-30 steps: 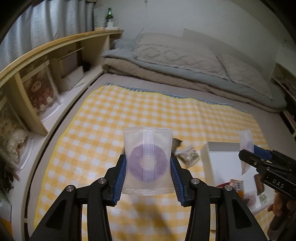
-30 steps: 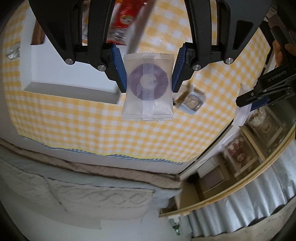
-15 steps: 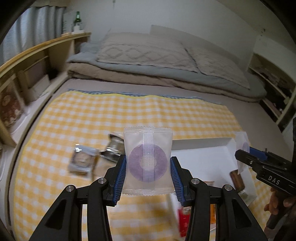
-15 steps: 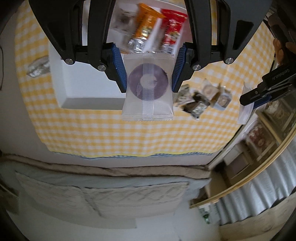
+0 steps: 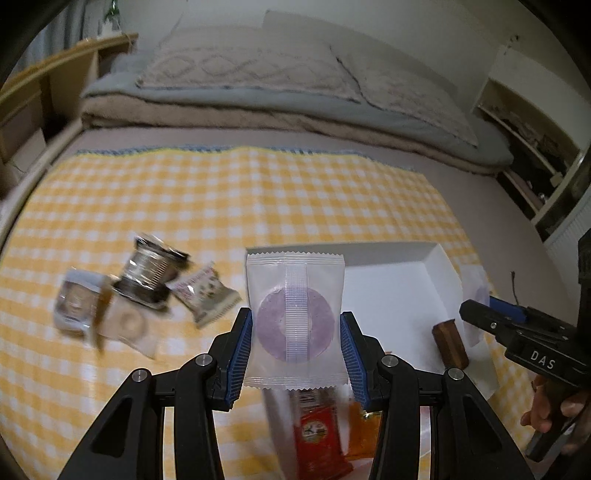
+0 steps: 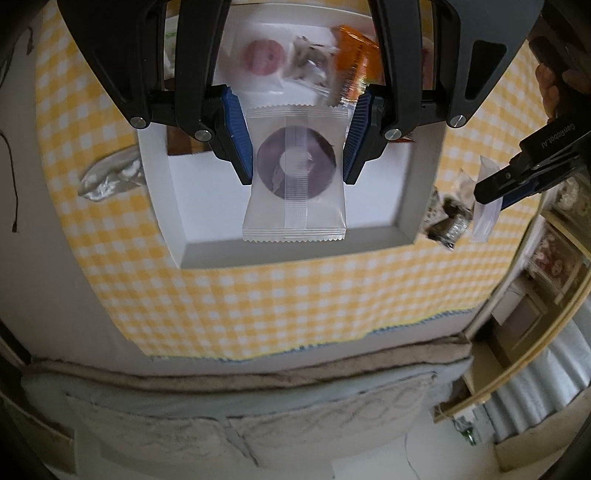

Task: Organize snacks
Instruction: 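Carry both purple-candy packets in the left and right tools over the tray, then open both tools to release the purple-candy packets into the tray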

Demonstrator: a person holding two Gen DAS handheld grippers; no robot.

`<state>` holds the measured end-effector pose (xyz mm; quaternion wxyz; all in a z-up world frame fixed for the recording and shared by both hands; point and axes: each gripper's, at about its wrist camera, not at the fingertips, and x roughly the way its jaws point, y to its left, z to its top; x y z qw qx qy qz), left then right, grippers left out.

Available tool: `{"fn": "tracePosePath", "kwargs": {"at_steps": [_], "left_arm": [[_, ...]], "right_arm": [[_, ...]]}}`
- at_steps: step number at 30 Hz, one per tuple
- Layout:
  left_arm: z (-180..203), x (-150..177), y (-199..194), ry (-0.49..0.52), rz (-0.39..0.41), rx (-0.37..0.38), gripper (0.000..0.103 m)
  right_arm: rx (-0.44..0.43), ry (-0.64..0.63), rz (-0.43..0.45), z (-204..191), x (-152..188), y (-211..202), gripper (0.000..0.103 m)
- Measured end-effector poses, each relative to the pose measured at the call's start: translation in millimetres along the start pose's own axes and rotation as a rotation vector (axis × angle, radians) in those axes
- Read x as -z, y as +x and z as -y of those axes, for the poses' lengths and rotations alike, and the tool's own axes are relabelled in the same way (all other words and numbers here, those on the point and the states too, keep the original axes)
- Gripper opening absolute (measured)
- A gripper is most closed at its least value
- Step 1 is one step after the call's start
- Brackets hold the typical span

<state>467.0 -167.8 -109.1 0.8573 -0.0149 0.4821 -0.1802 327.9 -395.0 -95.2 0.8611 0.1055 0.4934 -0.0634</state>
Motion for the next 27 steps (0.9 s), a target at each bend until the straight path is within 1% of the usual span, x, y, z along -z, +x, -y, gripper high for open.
{"fn": "tracePosePath", "kwargs": {"at_steps": [3, 6, 8, 11, 14, 17, 18, 19, 20, 21, 23, 24, 25, 27], "left_arm": [[-1, -2, 24, -0.01, -0.032, 0.01, 0.045], [-4, -6, 44, -0.021, -0.051, 0.005, 0.045], [-6, -8, 54, -0.033, -0.059, 0.015, 0.045], [-9, -11, 64, -0.045, -0.056, 0.019, 0.045], [-11, -14, 74, -0.042, -0.04, 0.004, 0.046], [-12, -9, 73, -0.046, -0.036, 0.011, 0.052], [-12, -7, 72, -0.04, -0.035, 0.016, 0.056], [-12, -8, 73, -0.028, -0.034, 0.013, 0.06], [-13, -4, 69, -0.023, -0.028, 0.007, 0.069], [-12, -2, 66, -0.017, -0.021, 0.002, 0.072], [-13, 1, 61, -0.003, -0.017, 0.0, 0.073], [-14, 3, 58, 0.001, -0.016, -0.002, 0.075], [-15, 5, 57, 0.007, -0.013, -0.005, 0.076], [-14, 7, 53, 0.014, -0.011, -0.012, 0.079]], "right_arm": [[0.002, 0.014, -0.027, 10, 3, 6, 0.049], [0.021, 0.023, -0.059, 19, 5, 15, 0.049], [0.025, 0.036, -0.082, 24, 6, 21, 0.049], [0.029, 0.048, -0.103, 31, 7, 28, 0.049], [0.026, 0.055, -0.117, 35, 6, 33, 0.049], [0.025, 0.054, -0.132, 35, 6, 39, 0.049], [0.026, 0.05, -0.135, 35, 6, 40, 0.049], [0.027, 0.048, -0.137, 35, 6, 42, 0.05], [0.028, 0.048, -0.141, 36, 6, 44, 0.052], [0.031, 0.05, -0.145, 36, 6, 46, 0.054], [0.044, 0.056, -0.154, 38, 7, 50, 0.06], [0.052, 0.064, -0.163, 39, 7, 52, 0.067], [0.06, 0.073, -0.17, 41, 8, 54, 0.07], [0.059, 0.083, -0.179, 43, 10, 56, 0.07]]}}
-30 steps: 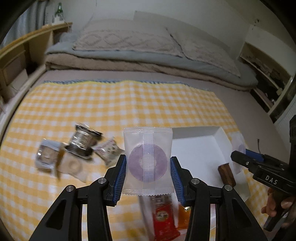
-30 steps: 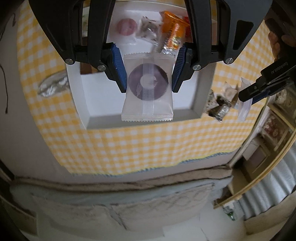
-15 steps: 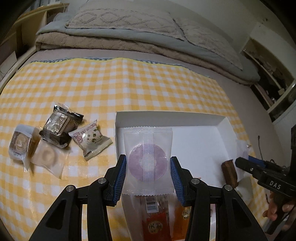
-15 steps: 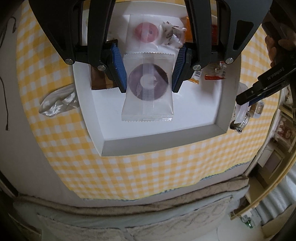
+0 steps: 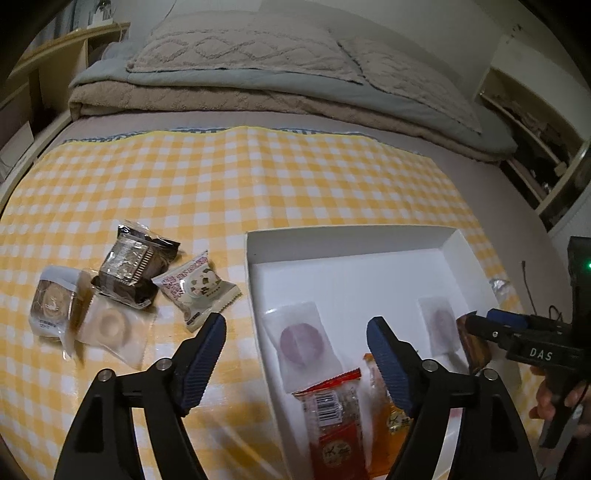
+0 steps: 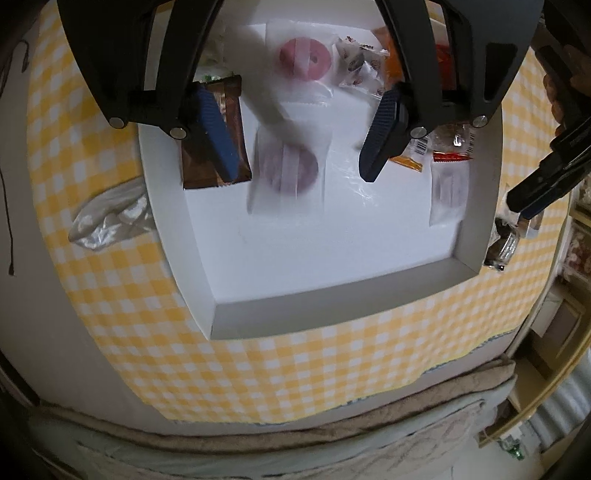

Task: Organize snacks
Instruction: 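Open both tools to release the purple-candy packets into the tray, then lift both tools away from the tray toward the remaining snacks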

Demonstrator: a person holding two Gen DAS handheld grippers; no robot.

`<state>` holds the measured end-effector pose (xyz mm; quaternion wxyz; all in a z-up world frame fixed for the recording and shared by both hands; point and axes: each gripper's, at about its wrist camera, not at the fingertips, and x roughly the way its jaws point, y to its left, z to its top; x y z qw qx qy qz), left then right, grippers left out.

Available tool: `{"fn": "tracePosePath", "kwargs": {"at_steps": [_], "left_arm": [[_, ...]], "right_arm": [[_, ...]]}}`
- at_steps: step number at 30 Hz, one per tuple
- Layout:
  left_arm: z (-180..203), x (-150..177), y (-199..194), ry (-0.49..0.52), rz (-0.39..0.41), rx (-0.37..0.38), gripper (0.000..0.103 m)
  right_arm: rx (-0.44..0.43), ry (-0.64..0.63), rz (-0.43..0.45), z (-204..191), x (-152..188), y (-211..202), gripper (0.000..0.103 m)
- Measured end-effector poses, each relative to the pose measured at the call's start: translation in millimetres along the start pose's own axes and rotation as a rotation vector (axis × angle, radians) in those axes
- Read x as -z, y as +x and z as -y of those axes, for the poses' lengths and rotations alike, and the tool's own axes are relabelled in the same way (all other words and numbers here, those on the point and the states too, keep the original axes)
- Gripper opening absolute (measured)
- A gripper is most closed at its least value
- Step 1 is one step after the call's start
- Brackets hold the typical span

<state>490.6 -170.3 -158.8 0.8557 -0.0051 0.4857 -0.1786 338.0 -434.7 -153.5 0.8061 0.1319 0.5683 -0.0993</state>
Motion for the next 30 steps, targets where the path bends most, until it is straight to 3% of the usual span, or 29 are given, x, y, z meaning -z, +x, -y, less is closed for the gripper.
{"fn": "tracePosePath", "kwargs": {"at_steps": [5, 9, 12, 30], "left_arm": [[-5, 5, -9, 0.002, 0.001, -0.007, 0.088], [-7, 10, -17, 0.007, -0.002, -0.008, 0.096], [-8, 13, -25, 0.015, 0.001, -0.01, 0.102], [-3, 26, -87, 0.059, 0.052, -0.013, 0.103]], "right_arm": [[0.007, -0.009, -0.003, 2, 6, -3, 0.073], [0.004, -0.014, 0.02, 1, 10, -11, 0.085], [0.003, -0.012, 0.047, 0, 12, -18, 0.102], [0.036, -0.052, 0.208, -28, 25, -72, 0.103]]}}
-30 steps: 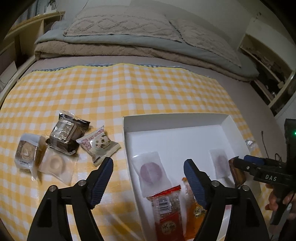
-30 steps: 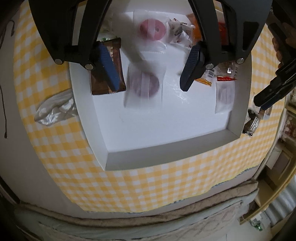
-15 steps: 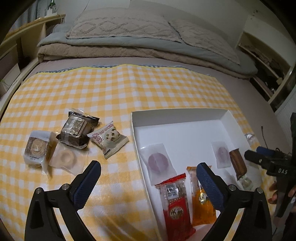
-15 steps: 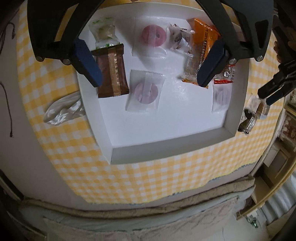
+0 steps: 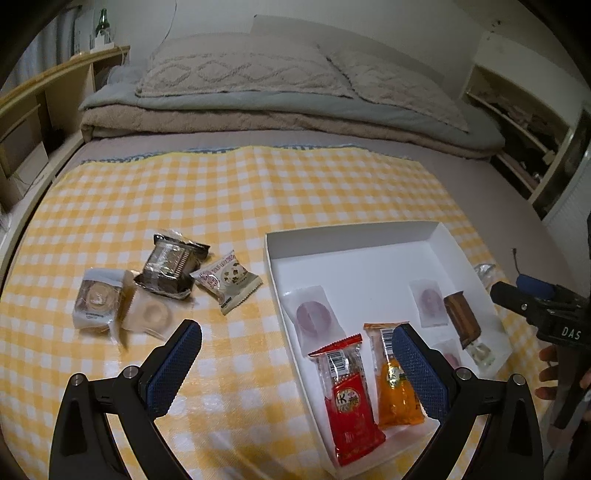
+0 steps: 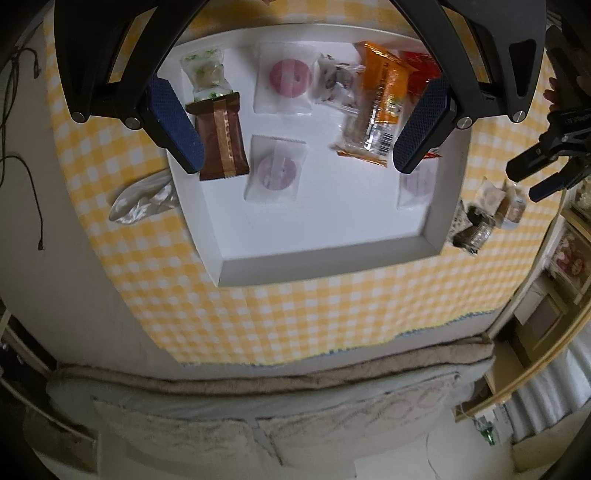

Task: Organize snacks
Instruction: 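Lift both tools away from the tray toward the remaining snacks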

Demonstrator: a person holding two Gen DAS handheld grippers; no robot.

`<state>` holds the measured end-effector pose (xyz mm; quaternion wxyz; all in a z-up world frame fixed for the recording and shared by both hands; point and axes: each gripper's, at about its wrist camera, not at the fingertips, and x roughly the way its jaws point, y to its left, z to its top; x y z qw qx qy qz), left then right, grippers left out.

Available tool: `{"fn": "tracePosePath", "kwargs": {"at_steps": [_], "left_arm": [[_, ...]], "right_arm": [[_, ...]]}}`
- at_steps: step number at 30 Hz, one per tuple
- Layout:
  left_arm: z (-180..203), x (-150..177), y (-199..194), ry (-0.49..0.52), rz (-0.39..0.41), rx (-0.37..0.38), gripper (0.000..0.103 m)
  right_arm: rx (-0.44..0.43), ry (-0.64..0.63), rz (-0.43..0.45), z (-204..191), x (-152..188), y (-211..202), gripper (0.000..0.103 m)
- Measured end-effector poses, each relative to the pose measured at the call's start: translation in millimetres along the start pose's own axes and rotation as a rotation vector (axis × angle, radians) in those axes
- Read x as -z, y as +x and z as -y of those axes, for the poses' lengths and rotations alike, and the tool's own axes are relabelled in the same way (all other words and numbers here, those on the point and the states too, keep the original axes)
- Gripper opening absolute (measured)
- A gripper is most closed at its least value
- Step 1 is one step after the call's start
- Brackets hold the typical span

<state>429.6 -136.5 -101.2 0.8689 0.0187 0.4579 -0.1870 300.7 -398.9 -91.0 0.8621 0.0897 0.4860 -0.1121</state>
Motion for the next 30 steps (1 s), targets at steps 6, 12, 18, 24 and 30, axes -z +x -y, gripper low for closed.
{"fn": "tracePosePath", "kwargs": {"at_steps": [6, 12, 18, 24, 30], "left_arm": [[-10, 0, -31, 0.001, 0.052, -0.008, 0.103], [-29, 0, -58, -0.008, 0.077, -0.028, 0.103], [-51, -3, -89, -0.016, 0.114, -0.063, 0.103], [-78, -1, -109, -0.037, 0.126, -0.093, 0.103], [-110, 0, -121, -0.095, 0.12, -0.109, 0.103]], "right_arm": [[-0.002, -0.026, 0.05, -16, -2, -18, 0.103], [-0.04, -0.023, 0.109, -36, -6, -36, 0.103], [-0.062, -0.072, 0.151, -69, -12, -46, 0.103], [-0.09, -0.12, 0.158, -99, -17, -42, 0.103], [-0.125, -0.175, 0.152, -134, -22, -26, 0.103]]}}
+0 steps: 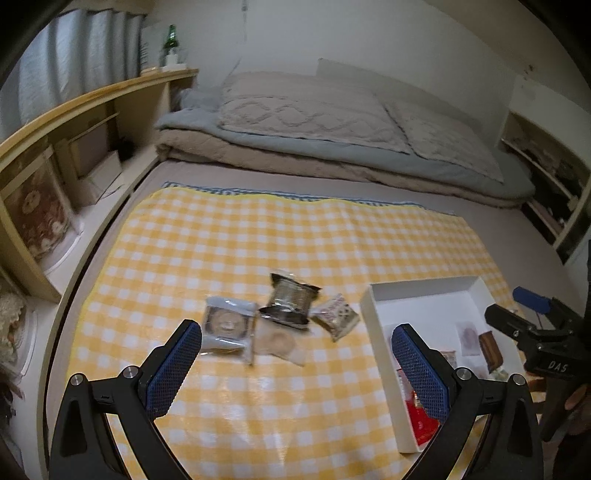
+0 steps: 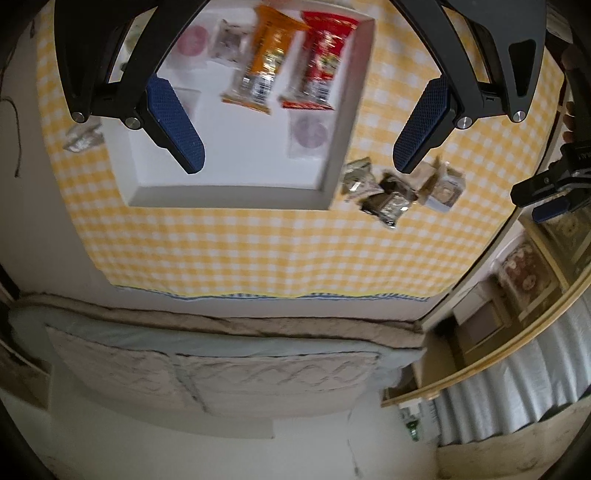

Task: Organize snacks
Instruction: 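Lift both tools away from the tray toward the remaining snacks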

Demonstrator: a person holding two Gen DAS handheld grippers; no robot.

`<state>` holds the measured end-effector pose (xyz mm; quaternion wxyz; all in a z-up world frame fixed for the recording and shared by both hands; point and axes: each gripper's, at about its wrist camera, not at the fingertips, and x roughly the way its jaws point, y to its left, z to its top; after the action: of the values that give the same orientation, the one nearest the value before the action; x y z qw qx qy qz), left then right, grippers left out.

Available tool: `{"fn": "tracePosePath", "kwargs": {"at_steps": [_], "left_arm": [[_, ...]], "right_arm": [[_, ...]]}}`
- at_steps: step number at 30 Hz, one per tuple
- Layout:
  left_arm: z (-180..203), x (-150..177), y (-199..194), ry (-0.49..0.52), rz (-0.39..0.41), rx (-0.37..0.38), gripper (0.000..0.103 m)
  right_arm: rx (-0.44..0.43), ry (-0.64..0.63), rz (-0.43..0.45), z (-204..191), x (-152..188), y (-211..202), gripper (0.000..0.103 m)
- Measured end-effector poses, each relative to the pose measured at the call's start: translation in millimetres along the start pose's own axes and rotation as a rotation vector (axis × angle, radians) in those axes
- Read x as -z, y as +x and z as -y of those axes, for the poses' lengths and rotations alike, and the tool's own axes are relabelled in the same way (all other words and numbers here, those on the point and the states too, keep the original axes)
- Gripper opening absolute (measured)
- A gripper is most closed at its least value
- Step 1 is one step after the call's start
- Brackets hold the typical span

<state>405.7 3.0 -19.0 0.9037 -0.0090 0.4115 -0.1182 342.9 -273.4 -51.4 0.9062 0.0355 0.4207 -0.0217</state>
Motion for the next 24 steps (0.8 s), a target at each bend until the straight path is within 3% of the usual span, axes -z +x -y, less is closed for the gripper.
{"fn": "tracePosePath", "kwargs": {"at_steps": [7, 11, 17, 24], "left_arm": [[-38, -7, 3, -0.084, -0.032, -0.061, 0.103], [-58, -12, 16, -0.133, -0.069, -0.076, 0.103], [-67, -23, 50, -0.128, -0.115, -0.095, 0.102], [-56, -30, 105, -0.048, -0.161, -0.101, 0.101]], "right_arm": [[-0.09, -0.037, 0.008, -40, -5, 27, 0.103], [-0.115, -0.065, -0.06, -63, -8, 51, 0.103], [-0.06, -0.099, -0.143, -86, -10, 93, 0.101], [-0.137, -0.023, -0.27, -92, -4, 142, 0.028]]}}
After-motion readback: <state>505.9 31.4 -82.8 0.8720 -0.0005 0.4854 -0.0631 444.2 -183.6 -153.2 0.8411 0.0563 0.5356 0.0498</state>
